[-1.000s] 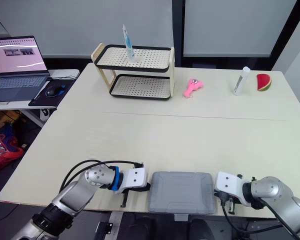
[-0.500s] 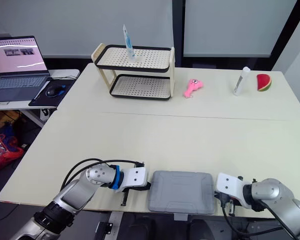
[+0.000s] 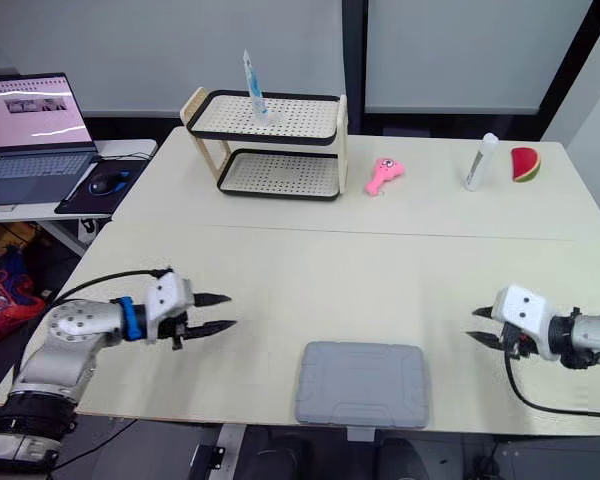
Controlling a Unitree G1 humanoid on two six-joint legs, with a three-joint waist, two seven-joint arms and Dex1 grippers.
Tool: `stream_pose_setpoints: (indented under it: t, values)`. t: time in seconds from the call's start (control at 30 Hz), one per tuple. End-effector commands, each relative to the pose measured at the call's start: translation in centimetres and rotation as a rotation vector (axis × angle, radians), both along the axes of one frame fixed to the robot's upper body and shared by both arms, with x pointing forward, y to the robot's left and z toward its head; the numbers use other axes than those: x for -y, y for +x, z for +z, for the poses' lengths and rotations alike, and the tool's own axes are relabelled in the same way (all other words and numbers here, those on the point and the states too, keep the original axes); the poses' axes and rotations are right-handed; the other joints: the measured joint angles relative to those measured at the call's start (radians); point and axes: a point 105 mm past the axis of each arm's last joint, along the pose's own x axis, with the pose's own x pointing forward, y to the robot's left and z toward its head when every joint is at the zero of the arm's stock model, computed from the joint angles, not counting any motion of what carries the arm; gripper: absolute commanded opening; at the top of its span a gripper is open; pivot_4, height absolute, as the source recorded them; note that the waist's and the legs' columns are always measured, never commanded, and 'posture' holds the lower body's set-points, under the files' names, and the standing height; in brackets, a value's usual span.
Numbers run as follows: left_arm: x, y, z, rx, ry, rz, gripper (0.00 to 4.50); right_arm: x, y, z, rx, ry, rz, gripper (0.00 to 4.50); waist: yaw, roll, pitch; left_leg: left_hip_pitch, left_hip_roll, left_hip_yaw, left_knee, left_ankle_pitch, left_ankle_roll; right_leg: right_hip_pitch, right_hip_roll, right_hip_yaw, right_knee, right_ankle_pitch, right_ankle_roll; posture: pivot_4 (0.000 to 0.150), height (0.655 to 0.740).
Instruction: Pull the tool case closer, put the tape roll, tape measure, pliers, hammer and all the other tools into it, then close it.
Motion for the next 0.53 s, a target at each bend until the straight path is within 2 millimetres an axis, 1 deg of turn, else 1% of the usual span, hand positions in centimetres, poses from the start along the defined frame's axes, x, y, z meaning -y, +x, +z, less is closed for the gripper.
stream_pose_setpoints:
  t: [0.03, 0.1, 0.13, 0.2, 0.23, 0.3, 0.37, 0.47, 0.53]
  values:
    - [-0.8, 1.0, 2.3, 0.062, -0.063, 0.046, 3.64, 0.2, 0.9, 1.5, 0.079, 0.027, -0.019, 2.91, 0.001, 0.000, 0.000, 0.000, 0.000, 0.000, 0.000, 0.000, 0.000, 0.000, 0.000, 0.000, 0.000, 0.000, 0.000, 0.150, 0.7400]
    - [-0.9, 1.5, 2.6, 0.067, -0.082, 0.063, 4.24, 0.3, 1.5, 1.6, 0.109, 0.030, -0.043, 3.25, 0.000, 0.000, 0.000, 0.000, 0.000, 0.000, 0.000, 0.000, 0.000, 0.001, 0.000, 0.000, 0.000, 0.000, 0.000, 0.150, 0.7400]
    - [-1.0, 1.7, 2.7, 0.069, -0.088, 0.073, 4.50, 0.4, 1.7, 1.6, 0.126, 0.027, -0.059, 3.49, 0.000, 0.000, 0.000, 0.000, 0.000, 0.000, 0.000, 0.000, 0.000, 0.000, 0.000, 0.000, 0.000, 0.000, 0.000, 0.150, 0.7400]
    - [-1.2, 2.1, 2.8, 0.078, -0.092, 0.089, 4.50, 0.7, 2.0, 1.7, 0.156, 0.028, -0.084, 4.07, -0.001, 0.000, 0.000, 0.000, 0.000, 0.000, 0.000, 0.000, 0.000, 0.000, 0.000, 0.000, 0.000, 0.000, 0.000, 0.150, 0.7400]
    - [-1.4, 2.3, 2.8, 0.079, -0.092, 0.100, 4.50, 0.8, 2.1, 1.9, 0.172, 0.033, -0.097, 4.45, -0.002, 0.000, 0.000, 0.000, 0.000, 0.000, 0.000, 0.000, 0.000, 0.000, 0.000, 0.000, 0.000, 0.000, 0.000, 0.150, 0.7400]
    - [-1.7, 2.5, 2.6, 0.078, -0.089, 0.117, 4.50, 0.7, 2.3, 2.1, 0.191, 0.044, -0.110, 4.49, -0.004, 0.000, 0.000, 0.000, 0.000, 0.000, 0.000, 0.000, 0.000, 0.000, 0.000, 0.000, 0.001, 0.000, 0.000, 0.150, 0.7400]
    - [-2.0, 3.3, 2.7, 0.113, -0.089, 0.169, 4.50, 0.7, 2.5, 2.1, 0.206, 0.033, -0.121, 4.49, -0.005, 0.000, 0.000, 0.000, 0.000, 0.000, 0.000, 0.000, 0.000, 0.000, 0.000, 0.000, 0.001, 0.000, 0.000, 0.150, 0.7400]
    - [-2.4, 4.1, 2.2, 0.126, -0.030, 0.217, 4.50, 0.4, 2.8, 2.2, 0.218, 0.043, -0.146, 4.49, -0.004, 0.000, 0.000, 0.000, 0.000, 0.000, 0.000, 0.000, 0.000, 0.000, 0.000, 0.000, 0.001, 0.000, 0.000, 0.150, 0.7400]
    - [-2.7, 4.3, 2.3, 0.151, -0.007, 0.227, 4.50, 0.2, 2.9, 2.4, 0.228, 0.048, -0.152, 4.49, -0.004, 0.000, 0.000, 0.000, 0.000, 0.000, 0.000, 0.000, 0.000, 0.000, 0.000, 0.000, 0.001, 0.000, 0.000, 0.150, 0.7400]
